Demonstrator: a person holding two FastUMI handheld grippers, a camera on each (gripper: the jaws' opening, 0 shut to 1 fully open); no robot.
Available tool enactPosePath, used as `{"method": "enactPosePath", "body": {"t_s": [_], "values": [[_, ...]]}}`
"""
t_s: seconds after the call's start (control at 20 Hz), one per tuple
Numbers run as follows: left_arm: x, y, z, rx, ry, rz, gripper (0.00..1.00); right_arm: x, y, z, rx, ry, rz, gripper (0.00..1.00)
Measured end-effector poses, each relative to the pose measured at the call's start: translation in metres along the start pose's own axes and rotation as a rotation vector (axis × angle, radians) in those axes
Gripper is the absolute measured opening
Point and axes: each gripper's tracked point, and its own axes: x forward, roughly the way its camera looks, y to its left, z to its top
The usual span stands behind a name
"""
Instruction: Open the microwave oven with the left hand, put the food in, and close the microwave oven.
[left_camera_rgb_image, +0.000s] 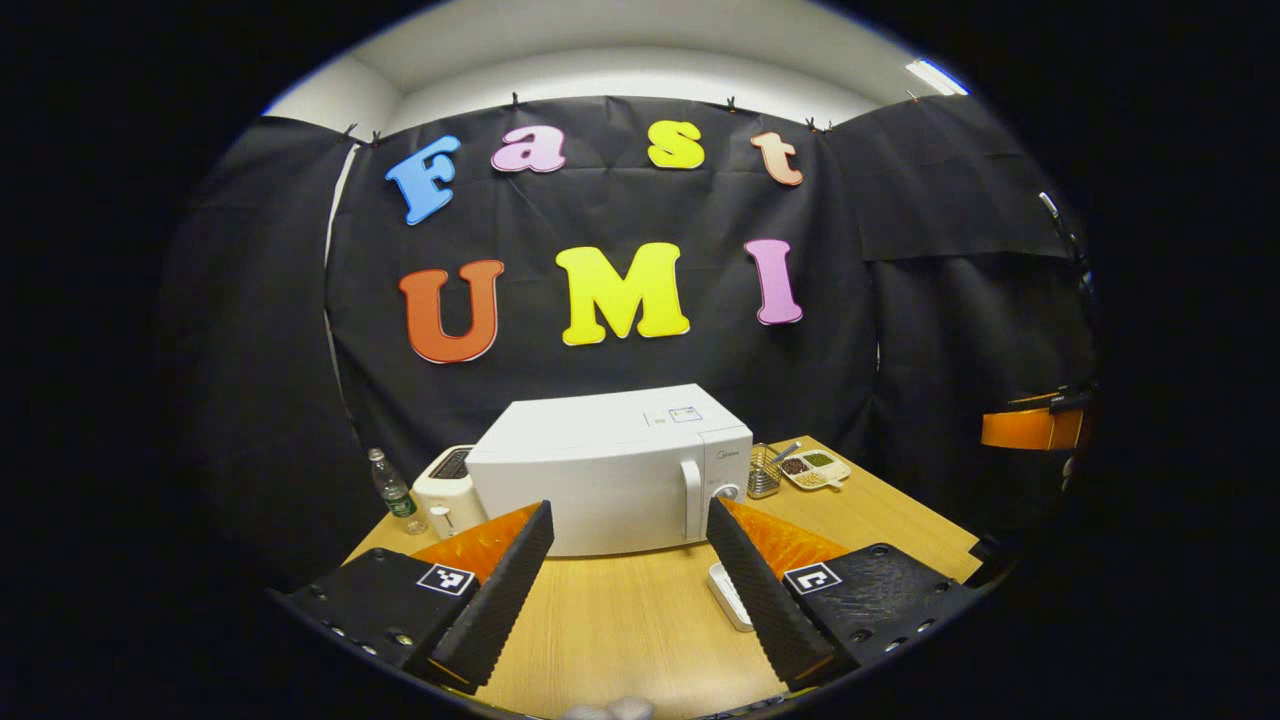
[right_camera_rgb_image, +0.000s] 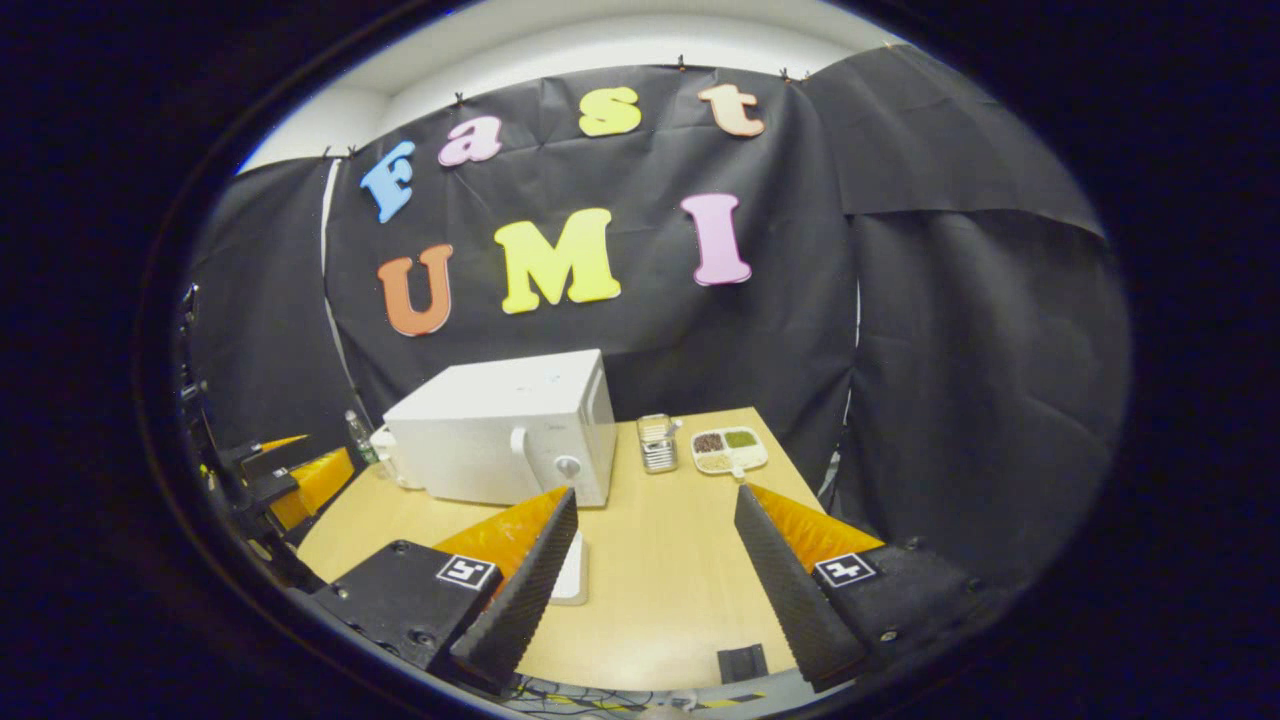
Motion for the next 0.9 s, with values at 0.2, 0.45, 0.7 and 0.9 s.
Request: {"method": "enactPosePath", "body": {"t_s": [0.2,0.45,0.7,0.9], "values": [[-0.040,0.023,0.032,-0.045,-0.037,0.032,0.96,-0.029,0.030,0.042,0.003,-0.111,0.003,1.00],[-0.064,0.041,0.069,-0.097,-0.086,0.061,0.96,-0.055,0.052,0.083,-0.045,-0.190,0.017,0.90],[-0.080,0.049,0.103,-0.087,-0.155,0.089,0.94,-0.072,0.059,0.101,-0.079,-0.225,0.013,0.90],[-0.082,0.049,0.114,-0.091,-0.178,0.080,0.94,-0.080,0.062,0.114,-0.097,-0.259,0.004,0.90]]}}
